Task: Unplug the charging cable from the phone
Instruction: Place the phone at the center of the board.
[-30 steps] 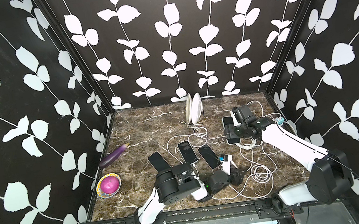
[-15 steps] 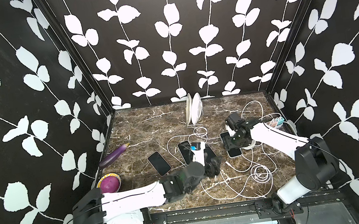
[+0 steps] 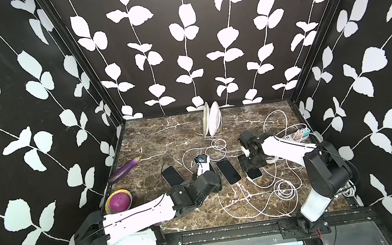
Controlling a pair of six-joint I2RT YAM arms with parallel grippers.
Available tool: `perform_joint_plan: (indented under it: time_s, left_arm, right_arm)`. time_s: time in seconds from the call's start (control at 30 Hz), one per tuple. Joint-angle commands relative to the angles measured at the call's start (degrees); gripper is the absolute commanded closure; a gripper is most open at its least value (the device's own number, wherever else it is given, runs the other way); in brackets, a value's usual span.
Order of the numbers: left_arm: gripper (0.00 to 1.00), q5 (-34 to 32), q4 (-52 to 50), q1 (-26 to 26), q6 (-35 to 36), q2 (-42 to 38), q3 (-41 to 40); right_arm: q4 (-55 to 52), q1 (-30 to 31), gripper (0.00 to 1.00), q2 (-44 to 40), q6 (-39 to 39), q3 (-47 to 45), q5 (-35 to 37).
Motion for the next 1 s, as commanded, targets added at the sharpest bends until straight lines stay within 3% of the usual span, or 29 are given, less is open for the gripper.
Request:
perform_joint_plan:
  time_s: [0.0, 0.3, 0.97]
  left_arm:
    - [0.28, 0.08, -3.31, 0.8, -1.92, 0.71, 1.18]
    - [0.28, 2.08, -9.17, 2.09, -3.15, 6.59, 5.9]
    - [0.27, 1.23, -8.24, 2.73, -5.4, 2.28, 0.05]
  right_arm:
    - [-0.22, -0.08, 1.0, 2.04, -0.49, 0.87, 1.42]
    - [-0.15, -1.66, 1.0, 7.07, -1.72, 2.01, 0.73]
    - [-2.83, -2.05, 1.0, 5.43, -1.96, 1.29, 1.62]
